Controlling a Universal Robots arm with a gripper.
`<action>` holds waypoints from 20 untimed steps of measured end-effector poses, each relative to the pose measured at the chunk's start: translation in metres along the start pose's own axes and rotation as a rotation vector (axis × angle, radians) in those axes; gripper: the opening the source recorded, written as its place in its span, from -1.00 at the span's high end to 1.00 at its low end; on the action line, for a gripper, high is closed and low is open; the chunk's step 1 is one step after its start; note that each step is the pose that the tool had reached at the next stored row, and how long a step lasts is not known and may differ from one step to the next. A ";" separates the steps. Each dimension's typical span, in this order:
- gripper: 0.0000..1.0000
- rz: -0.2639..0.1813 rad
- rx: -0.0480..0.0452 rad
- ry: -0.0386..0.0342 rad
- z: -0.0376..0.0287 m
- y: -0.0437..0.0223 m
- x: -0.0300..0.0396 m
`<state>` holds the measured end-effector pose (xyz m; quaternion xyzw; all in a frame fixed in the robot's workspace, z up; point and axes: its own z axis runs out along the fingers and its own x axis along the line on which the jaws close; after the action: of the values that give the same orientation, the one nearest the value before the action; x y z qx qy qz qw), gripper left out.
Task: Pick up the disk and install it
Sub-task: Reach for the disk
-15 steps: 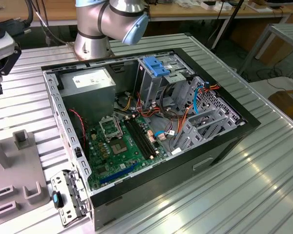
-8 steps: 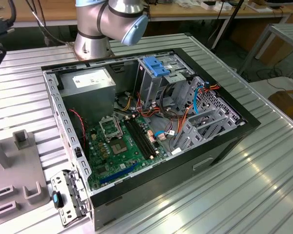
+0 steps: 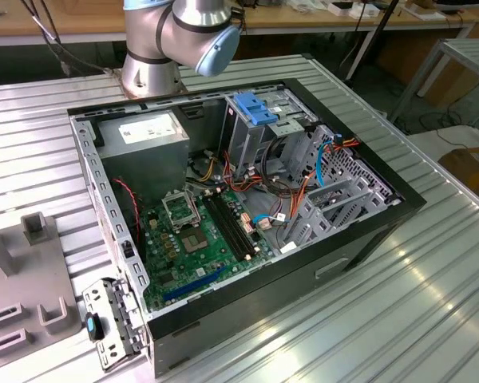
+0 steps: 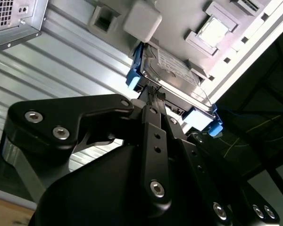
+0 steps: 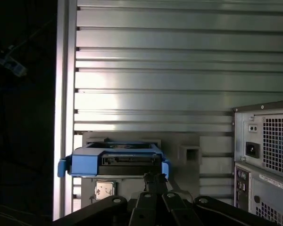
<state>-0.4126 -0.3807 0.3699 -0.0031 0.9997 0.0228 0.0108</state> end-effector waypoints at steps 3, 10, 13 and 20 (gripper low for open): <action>0.79 0.002 -0.0001 -0.0002 0.0000 0.0001 0.0046; 0.79 0.002 -0.0001 -0.0001 0.0000 0.0001 0.0046; 0.79 0.002 0.0000 -0.0001 -0.0001 0.0002 0.0121; 0.79 0.002 0.0036 -0.0001 0.0045 0.0090 0.0483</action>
<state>-0.4608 -0.3717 0.3647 -0.0022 0.9997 0.0210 0.0108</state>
